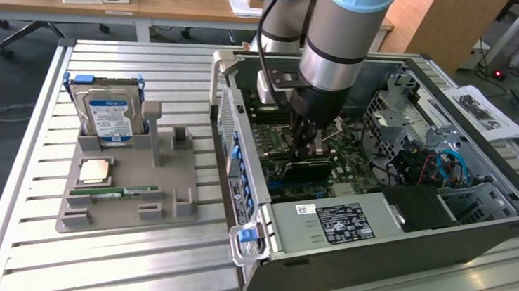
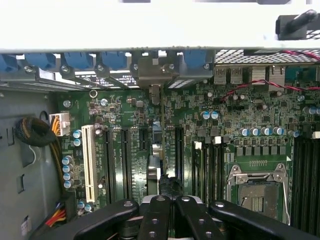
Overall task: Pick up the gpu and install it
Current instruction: 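Press down on the gpu until it lock into place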
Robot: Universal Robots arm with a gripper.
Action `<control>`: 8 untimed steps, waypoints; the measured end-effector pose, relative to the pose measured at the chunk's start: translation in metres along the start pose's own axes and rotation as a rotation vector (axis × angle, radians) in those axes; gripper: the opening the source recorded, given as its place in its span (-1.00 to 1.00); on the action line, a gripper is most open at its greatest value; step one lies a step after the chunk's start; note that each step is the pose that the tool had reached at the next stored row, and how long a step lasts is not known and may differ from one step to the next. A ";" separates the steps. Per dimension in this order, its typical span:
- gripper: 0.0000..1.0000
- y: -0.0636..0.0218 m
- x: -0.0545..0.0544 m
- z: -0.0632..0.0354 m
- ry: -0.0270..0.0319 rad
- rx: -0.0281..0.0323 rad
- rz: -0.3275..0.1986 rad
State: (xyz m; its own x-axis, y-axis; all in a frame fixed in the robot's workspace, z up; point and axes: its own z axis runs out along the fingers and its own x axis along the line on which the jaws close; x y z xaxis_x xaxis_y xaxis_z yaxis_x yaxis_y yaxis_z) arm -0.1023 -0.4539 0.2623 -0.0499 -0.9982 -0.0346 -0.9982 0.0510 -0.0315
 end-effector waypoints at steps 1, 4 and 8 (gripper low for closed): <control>-0.79 0.0002 0.000 0.0006 0.0010 -0.0004 0.000; -0.79 0.0007 0.000 0.0026 0.0011 -0.0008 0.000; -0.79 0.0006 0.000 0.0031 0.0001 -0.0001 0.000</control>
State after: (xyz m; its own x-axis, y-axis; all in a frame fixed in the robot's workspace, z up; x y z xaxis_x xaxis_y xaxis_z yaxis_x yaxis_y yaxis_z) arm -0.1028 -0.4539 0.2593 -0.0499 -0.9982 -0.0344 -0.9982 0.0510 -0.0314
